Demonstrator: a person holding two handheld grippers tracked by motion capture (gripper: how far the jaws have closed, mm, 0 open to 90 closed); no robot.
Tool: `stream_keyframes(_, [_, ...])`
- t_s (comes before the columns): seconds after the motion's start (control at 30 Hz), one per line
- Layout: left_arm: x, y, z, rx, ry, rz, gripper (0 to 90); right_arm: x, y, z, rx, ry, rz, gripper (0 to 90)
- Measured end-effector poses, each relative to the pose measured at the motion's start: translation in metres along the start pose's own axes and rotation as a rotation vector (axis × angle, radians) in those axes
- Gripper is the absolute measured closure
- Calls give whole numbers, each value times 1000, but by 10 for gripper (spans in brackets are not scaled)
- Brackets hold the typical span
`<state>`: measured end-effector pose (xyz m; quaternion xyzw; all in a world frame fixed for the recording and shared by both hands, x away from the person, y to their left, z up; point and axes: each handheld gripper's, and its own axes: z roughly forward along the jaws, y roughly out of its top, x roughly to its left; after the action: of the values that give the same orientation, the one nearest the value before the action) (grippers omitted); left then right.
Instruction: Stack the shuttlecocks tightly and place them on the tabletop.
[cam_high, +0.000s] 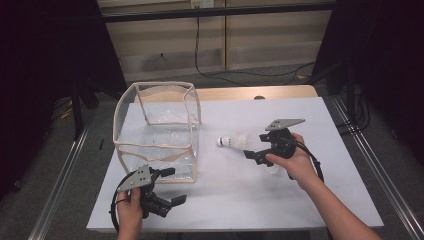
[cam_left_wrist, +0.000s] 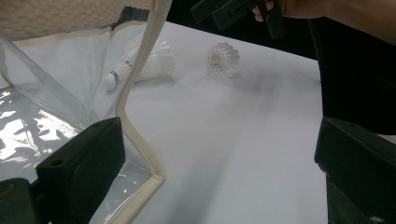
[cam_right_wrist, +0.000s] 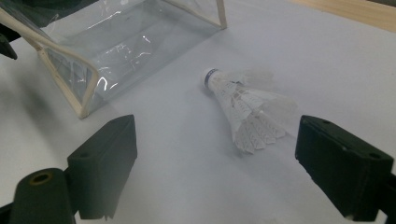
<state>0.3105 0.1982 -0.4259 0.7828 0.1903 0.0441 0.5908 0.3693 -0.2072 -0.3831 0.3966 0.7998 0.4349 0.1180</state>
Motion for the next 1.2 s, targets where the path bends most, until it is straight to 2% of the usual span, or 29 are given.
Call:
stream_keyframes(0.6, [0, 0, 0, 2, 1, 3, 20, 4, -14, -6, 15, 54, -23, 103])
stream_keyframes(1.2, [-1, 0, 0, 5, 1, 4, 20, 2, -27, -14, 20, 90, -17, 86])
